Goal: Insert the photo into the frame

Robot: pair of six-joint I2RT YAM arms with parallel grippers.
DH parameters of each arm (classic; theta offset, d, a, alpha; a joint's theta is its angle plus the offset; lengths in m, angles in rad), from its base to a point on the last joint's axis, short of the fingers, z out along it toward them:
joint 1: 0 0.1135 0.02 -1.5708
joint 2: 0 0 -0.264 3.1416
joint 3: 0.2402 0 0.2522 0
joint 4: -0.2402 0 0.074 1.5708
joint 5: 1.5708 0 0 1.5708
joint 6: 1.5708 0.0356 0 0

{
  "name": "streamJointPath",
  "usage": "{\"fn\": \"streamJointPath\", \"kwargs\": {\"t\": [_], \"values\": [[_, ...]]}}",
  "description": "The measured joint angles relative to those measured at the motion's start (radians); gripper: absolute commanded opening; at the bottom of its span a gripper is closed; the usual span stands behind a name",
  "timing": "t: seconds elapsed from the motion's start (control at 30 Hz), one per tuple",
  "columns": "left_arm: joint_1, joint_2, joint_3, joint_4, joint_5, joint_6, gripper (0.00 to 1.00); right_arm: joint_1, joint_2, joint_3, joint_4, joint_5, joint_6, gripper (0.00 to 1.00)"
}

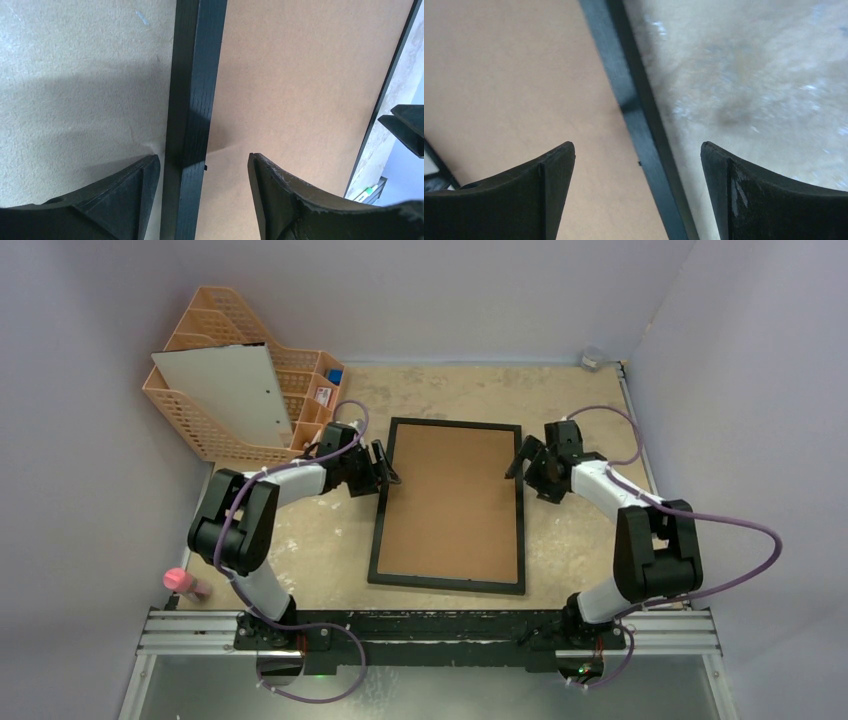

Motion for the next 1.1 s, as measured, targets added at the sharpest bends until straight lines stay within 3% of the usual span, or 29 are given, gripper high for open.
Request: {"fn": "streamJointPath", "kwargs": {"t": [0.23,0.63,0.9,1.1], "values": [[0.000,0.000,0.000,0.017,-0.011,0.008,0.70,-0.001,0.056,-0.035,0.123,-0.163,-0.062,0.96],[0.010,0.083,0.075,0.058,0.035,-0.007,0.65,-0.011,0.141,0.019,0.185,-0.267,-0.243,0.90],[0.016,0.145,0.148,0.082,0.013,-0.014,0.69,-0.006,0.217,0.133,0.210,-0.135,-0.154,0.96],[0.008,0.149,0.153,0.087,-0.001,-0.014,0.70,0.014,-0.013,0.039,0.159,-0.029,-0.009,0.96]]}}
